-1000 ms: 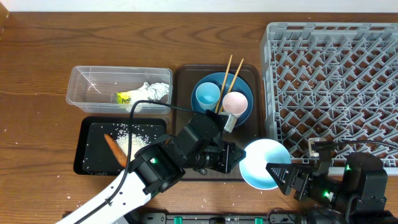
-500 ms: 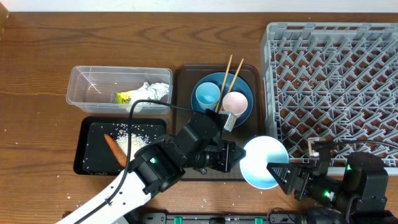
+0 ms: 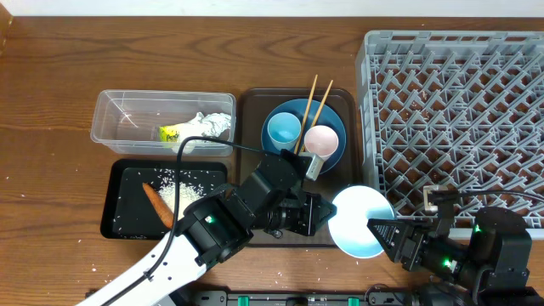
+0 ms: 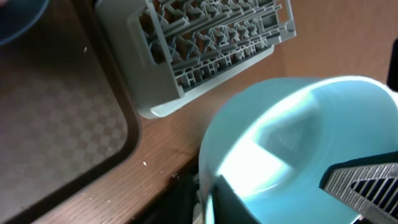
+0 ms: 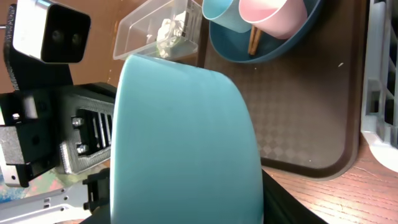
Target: Sort waste into correct bins and load items into the dishwasher rack
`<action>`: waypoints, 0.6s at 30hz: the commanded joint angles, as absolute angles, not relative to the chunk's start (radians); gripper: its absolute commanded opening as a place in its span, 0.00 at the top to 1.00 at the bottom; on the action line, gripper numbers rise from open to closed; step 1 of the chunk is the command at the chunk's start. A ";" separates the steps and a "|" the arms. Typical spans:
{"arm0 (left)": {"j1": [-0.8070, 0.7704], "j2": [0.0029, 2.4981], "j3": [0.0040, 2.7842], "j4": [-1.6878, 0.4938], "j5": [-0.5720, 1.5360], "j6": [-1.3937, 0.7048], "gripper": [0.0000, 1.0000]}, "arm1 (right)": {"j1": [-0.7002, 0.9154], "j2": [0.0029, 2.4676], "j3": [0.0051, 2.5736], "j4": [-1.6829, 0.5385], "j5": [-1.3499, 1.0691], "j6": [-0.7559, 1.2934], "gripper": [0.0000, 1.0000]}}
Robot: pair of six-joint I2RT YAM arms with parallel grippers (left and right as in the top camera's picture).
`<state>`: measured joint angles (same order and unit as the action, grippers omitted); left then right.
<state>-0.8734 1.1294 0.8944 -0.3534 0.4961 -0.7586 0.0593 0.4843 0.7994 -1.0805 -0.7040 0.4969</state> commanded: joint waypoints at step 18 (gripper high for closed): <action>-0.740 1.114 0.894 -0.316 0.505 -0.755 0.66 | 0.054 0.489 0.802 -1.003 -0.405 0.393 0.62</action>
<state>-0.7589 1.1294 0.8944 -0.3183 0.5056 -0.7589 0.0593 0.4843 0.7994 -1.0203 -0.5182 0.4259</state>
